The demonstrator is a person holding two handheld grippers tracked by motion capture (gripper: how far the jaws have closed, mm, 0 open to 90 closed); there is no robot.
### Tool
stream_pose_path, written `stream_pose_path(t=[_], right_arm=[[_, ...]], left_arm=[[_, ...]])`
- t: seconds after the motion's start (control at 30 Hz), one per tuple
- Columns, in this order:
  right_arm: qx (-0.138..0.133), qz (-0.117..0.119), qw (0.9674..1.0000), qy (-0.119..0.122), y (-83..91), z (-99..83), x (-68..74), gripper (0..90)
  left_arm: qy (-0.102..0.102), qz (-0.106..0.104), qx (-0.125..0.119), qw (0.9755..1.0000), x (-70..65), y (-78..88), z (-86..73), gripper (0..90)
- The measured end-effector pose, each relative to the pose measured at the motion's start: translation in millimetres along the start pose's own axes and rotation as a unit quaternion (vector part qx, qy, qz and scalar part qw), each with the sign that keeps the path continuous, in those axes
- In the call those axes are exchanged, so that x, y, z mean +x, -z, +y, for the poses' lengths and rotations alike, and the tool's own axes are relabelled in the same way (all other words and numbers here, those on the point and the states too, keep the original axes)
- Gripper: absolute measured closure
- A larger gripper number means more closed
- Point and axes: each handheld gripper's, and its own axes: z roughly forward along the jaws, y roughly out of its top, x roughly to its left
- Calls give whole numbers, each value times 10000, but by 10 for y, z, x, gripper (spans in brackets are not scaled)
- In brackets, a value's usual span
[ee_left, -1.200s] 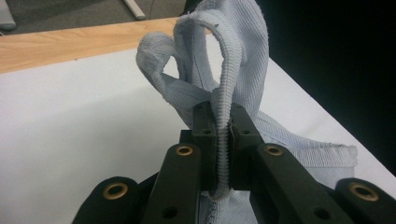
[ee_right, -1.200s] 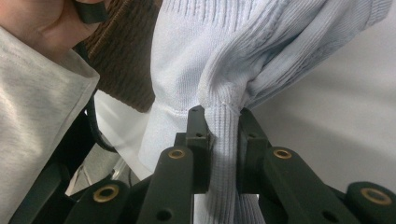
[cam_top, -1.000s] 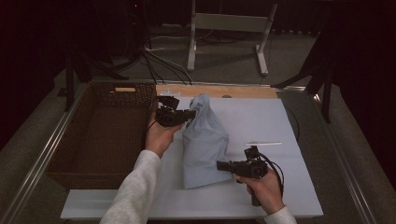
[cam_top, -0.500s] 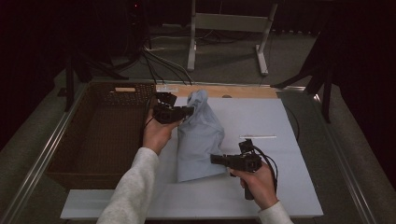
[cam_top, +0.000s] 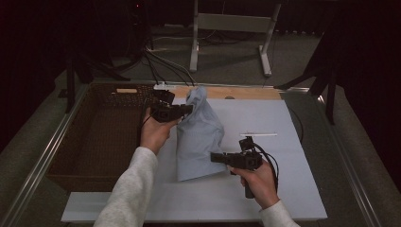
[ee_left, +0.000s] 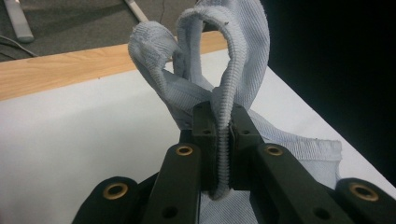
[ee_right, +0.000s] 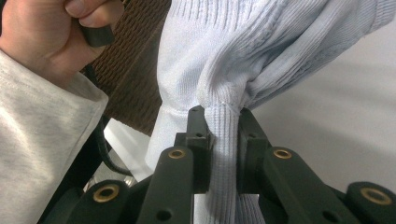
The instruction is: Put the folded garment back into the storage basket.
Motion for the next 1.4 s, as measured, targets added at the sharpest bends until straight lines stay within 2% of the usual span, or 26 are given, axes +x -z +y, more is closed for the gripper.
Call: stream_pose_path(t=[0.53,1.4], right_arm=[[-61,104,9999,-48,-103,128,68,793],[-155,263,9995,-83,-264,298,242,793]], left_arm=[[22,32,-34,10000,61,40,40,850],[75,97,-171,9998,170,214,97,849]])
